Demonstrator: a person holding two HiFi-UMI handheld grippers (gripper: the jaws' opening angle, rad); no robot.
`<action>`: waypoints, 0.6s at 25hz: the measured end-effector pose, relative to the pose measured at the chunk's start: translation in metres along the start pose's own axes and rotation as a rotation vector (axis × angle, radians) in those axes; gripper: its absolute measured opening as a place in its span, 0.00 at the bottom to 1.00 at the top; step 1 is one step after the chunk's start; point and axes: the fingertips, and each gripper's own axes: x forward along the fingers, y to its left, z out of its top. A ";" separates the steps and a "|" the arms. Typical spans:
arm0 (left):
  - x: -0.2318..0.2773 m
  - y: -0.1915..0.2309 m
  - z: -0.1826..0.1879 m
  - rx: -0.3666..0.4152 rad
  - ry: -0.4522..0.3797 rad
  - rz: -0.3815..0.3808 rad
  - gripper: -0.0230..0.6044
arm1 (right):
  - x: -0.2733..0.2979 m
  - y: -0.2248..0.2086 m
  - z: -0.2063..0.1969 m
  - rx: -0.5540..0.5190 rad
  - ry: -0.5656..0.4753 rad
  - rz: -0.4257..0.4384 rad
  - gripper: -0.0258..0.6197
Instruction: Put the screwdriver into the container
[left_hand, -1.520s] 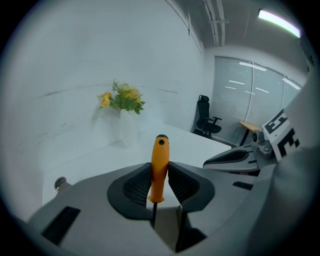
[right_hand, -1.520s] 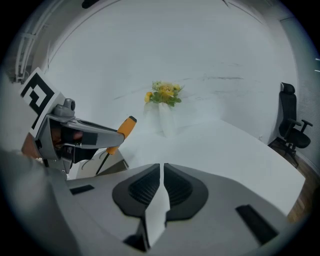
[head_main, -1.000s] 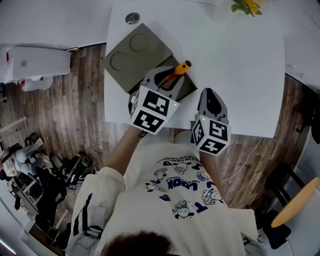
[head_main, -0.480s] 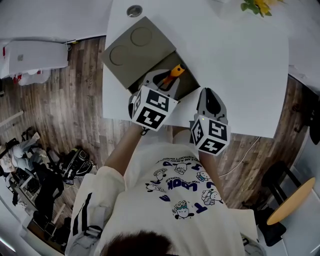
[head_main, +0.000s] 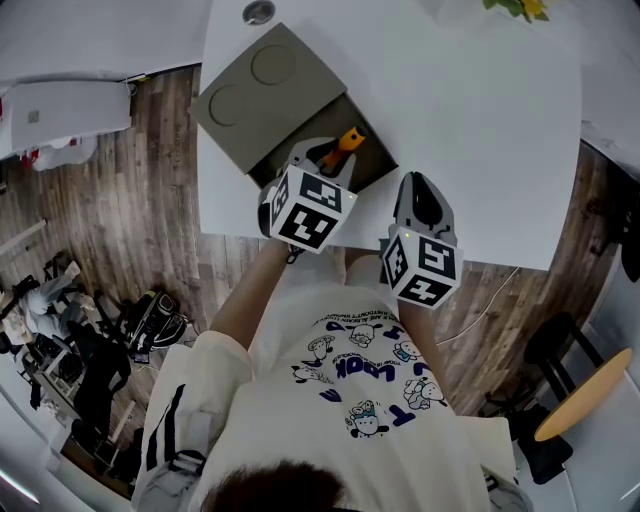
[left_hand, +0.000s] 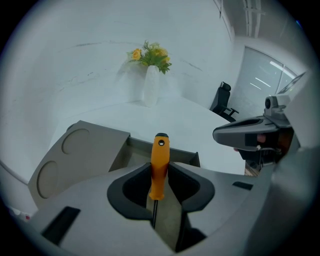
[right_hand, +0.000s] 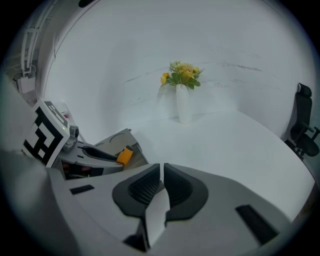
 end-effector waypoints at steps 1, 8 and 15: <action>0.001 0.000 -0.002 0.001 0.009 0.002 0.22 | 0.000 -0.001 -0.001 0.002 0.002 -0.001 0.10; 0.016 -0.002 -0.014 -0.007 0.060 0.003 0.22 | -0.001 -0.011 -0.004 0.020 0.008 -0.016 0.10; 0.025 -0.003 -0.022 -0.007 0.101 -0.001 0.22 | -0.003 -0.018 -0.009 0.041 0.013 -0.033 0.10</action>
